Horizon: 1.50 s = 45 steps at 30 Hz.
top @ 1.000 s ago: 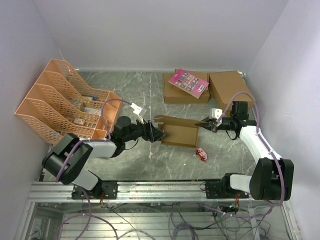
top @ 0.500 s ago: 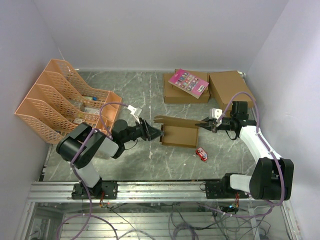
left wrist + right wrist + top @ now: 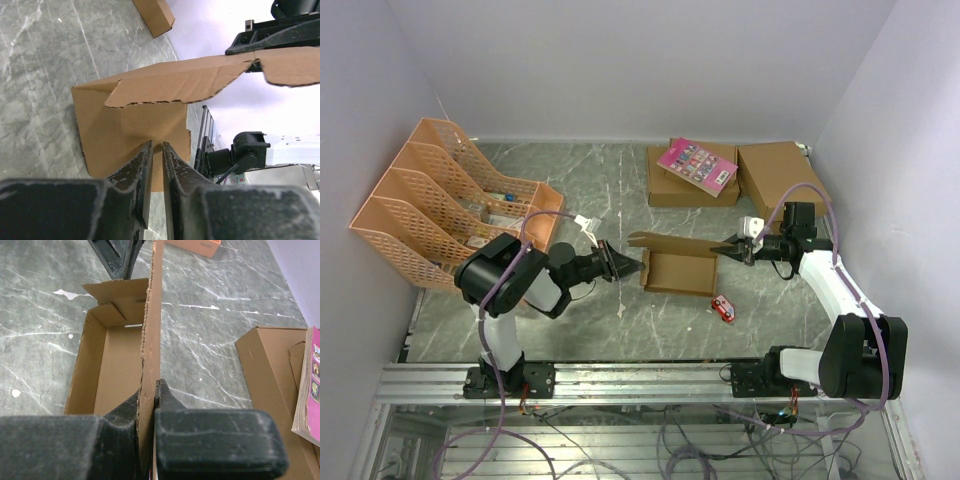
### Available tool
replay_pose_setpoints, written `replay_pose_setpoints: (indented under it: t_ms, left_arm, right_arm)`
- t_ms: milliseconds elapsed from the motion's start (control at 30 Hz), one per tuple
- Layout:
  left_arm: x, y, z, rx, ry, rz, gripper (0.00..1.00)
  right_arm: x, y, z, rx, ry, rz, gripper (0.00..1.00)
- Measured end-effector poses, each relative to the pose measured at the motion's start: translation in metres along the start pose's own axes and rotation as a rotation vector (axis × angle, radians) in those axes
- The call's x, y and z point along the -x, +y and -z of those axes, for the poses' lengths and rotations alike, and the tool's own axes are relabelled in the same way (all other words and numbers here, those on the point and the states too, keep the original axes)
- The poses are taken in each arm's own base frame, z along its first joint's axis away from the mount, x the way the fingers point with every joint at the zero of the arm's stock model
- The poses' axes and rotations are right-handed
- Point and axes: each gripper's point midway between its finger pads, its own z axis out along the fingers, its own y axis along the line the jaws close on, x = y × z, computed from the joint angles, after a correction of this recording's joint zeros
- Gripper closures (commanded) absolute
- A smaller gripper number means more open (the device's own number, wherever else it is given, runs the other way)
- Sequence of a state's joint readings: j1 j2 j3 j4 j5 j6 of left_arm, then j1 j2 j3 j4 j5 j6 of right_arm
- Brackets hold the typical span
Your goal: Fold the paper box
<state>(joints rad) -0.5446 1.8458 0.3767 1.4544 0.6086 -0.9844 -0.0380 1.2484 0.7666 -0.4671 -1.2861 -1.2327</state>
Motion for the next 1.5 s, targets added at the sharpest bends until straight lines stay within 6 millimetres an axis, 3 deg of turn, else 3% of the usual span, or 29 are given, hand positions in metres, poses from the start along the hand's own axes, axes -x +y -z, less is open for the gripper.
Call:
replay_pose_setpoints:
  t_ms: [167, 533, 700, 1267, 1500]
  left_arm:
    - [-0.004, 0.006, 0.000, 0.019, 0.012, 0.003, 0.81]
    - [-0.005, 0.012, -0.006, 0.111, 0.065, -0.095, 0.51]
    - [-0.016, 0.021, -0.010, 0.172, 0.112, -0.124, 0.47]
    - [-0.025, 0.039, -0.021, 0.330, 0.167, -0.202, 0.49]
    - [-0.025, 0.046, -0.022, 0.452, 0.167, -0.237, 0.65]
  right_arm:
    - [0.000, 0.000, 0.000, 0.001, 0.000, 0.000, 1.00]
    - [-0.002, 0.001, 0.000, 0.004, 0.001, -0.007, 1.00]
    - [-0.002, 0.001, 0.000, 0.004, 0.001, -0.007, 1.00]
    - [-0.002, 0.002, -0.001, 0.007, -0.002, -0.006, 1.00]
    - [-0.001, 0.002, 0.000, 0.007, -0.002, 0.001, 1.00]
